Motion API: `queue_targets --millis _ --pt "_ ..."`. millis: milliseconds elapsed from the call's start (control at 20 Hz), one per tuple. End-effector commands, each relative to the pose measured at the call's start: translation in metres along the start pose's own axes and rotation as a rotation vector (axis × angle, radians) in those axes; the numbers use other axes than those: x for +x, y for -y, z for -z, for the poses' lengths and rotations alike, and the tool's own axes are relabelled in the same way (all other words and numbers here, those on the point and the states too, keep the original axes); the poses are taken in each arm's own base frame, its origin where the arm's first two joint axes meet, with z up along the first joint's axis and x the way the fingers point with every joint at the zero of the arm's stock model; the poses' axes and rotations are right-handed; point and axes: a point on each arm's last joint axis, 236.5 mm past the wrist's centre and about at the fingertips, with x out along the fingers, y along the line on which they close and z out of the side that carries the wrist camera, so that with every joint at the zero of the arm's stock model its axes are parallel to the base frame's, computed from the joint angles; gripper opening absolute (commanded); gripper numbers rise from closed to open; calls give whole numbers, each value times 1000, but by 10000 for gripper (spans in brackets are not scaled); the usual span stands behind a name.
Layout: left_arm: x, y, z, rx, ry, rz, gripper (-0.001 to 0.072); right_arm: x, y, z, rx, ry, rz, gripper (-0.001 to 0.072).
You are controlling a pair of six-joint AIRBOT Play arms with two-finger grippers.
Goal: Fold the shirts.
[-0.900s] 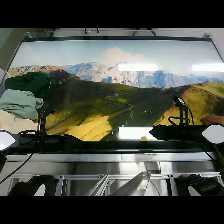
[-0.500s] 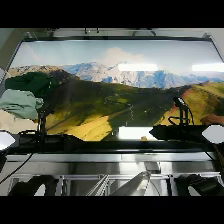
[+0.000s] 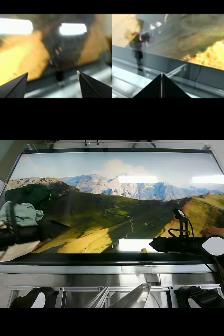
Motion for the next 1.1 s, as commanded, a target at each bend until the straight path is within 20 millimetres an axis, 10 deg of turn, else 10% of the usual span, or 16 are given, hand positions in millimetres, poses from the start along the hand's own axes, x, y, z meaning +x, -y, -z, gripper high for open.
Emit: queue_targets --millis 0,150,350,700,750,850,900,1050 --pt "-54 -77 -99 -33 188 -186 720 0 0 0 0 0 -1 20" --pt "-71 -144 -190 -44 264 -248 720 0 0 -7 0 29 0 20" --pt "-17 -232 -255 9 138 -316 720 0 0 -7 0 30 1 20" --pt "76 -340 -223 -79 -75 -450 712 0 0 -7 0 30 0 20" --pt "80 -341 -215 -93 -93 -442 633 0 0 -7 -1 30 1 20" --pt "84 -314 -217 -107 -105 -341 114 0 0 -7 -1 30 1 20" --pt "82 -283 -227 -74 -100 -238 15 0 0 -7 -1 30 1 19" --pt "56 -147 -274 -20 58 165 14 0 0 -8 -1 34 1 20"
